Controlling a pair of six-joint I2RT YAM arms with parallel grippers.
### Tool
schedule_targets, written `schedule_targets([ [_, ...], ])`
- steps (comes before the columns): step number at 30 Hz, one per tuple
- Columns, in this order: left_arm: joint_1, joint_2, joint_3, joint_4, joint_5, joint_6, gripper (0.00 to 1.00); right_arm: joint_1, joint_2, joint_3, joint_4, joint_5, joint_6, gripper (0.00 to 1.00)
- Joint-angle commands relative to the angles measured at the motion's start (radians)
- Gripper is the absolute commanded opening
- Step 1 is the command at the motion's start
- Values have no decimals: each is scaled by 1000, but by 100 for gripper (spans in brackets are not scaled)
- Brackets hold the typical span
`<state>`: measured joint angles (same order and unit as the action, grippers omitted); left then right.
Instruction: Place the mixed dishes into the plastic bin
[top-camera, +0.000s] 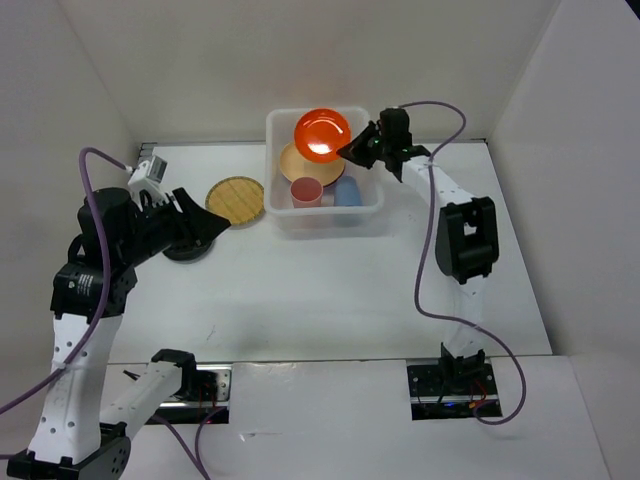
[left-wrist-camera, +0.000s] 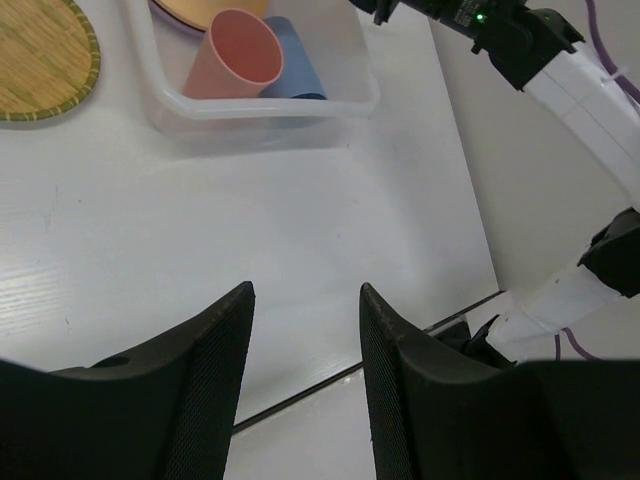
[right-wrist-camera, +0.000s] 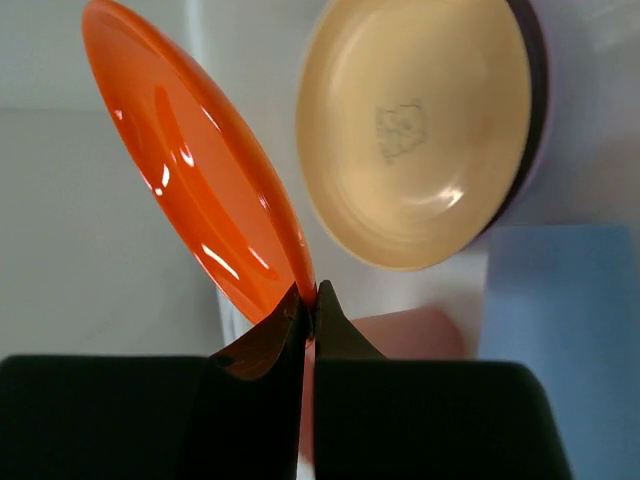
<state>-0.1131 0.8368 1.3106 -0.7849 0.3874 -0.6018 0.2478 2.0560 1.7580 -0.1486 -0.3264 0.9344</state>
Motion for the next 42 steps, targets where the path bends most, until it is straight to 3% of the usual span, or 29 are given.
schedule_targets([
  [1, -2, 7, -16, 38, -24, 22, 54, 11, 103, 113, -46, 46, -48, 0],
  [7, -2, 30, -131, 58, -36, 10, 54, 57, 285, 317, -161, 99, -94, 0],
  [10, -2, 8, -206, 96, -62, -15, 60, 67, 338, 415, -224, 131, -117, 0],
  [13, -2, -1, -246, 130, -84, -15, 61, 87, 407, 512, -281, 161, -126, 6],
  [16, -2, 12, -280, 153, -131, -15, 63, 97, 486, 651, -367, 179, -147, 18],
  [19, 7, 60, -344, 214, -154, -33, 64, 119, 562, 841, -486, 225, -198, 39],
  [22, 30, 128, -415, 306, -118, -93, 65, 152, 723, 1270, -714, 291, -233, 60],
  [23, 44, 139, -431, 332, -92, -114, 65, 153, 683, 1262, -692, 252, -233, 72],
  [24, 61, 148, -462, 381, -91, -134, 65, 153, 646, 1205, -648, 251, -233, 76],
  [26, 79, 157, -485, 423, -100, -197, 65, 153, 642, 1346, -713, 286, -256, 87],
  [30, 150, 93, -559, 518, -185, -323, 65, 153, 548, 1352, -767, 323, -287, 98],
  [35, 272, 4, -669, 538, -226, -453, 67, 153, 414, 1379, -804, 314, -307, 99],
  [42, 351, -4, -777, 558, -292, -510, 66, 153, 267, 1379, -849, 165, -333, 99],
])
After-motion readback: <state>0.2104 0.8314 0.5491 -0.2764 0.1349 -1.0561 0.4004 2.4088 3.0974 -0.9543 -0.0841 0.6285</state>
